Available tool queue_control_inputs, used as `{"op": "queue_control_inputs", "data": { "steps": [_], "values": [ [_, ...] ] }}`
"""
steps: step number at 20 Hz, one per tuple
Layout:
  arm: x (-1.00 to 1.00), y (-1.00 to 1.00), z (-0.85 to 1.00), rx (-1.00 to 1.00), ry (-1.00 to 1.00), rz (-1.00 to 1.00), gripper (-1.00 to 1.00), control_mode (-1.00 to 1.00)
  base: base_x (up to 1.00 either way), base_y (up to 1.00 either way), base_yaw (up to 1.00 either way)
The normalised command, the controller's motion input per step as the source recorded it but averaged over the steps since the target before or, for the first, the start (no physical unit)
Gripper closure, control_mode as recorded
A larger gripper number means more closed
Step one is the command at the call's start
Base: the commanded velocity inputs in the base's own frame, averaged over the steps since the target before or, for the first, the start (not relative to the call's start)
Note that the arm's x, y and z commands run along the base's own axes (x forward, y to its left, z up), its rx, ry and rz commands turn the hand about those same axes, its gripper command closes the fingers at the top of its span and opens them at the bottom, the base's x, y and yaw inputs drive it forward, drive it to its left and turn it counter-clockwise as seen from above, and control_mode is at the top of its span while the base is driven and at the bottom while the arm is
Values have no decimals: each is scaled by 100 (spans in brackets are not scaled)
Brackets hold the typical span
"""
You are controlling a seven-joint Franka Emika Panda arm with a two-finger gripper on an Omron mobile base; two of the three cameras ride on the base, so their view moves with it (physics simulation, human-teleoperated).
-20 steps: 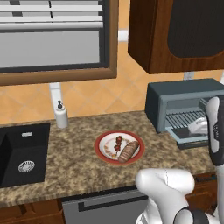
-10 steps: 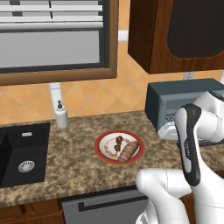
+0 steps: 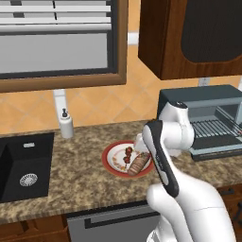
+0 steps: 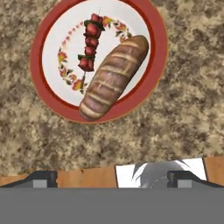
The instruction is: Pick up the kebab skewer and baguette bread, and place them inside the toaster oven. Close the toaster oven door and start by setting the timer.
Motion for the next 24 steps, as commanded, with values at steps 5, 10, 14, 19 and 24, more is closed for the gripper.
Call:
{"op": "queue_control_inputs", "data": {
  "steps": [5, 10, 14, 19, 24],
  "values": [
    [40, 24, -38, -13, 17, -16, -100, -100, 0, 0, 0],
    [26, 0, -32, -7, 17, -13, -100, -100, 0, 0, 0],
    [26, 0, -27, -2, 15, -11, -100, -100, 0, 0, 0],
    [7, 4, -22, -2, 9, -9, -100, -100, 0, 0, 0],
    [3, 29, -42, -2, 2, -6, -100, -100, 0, 0, 0]
  ]
}}
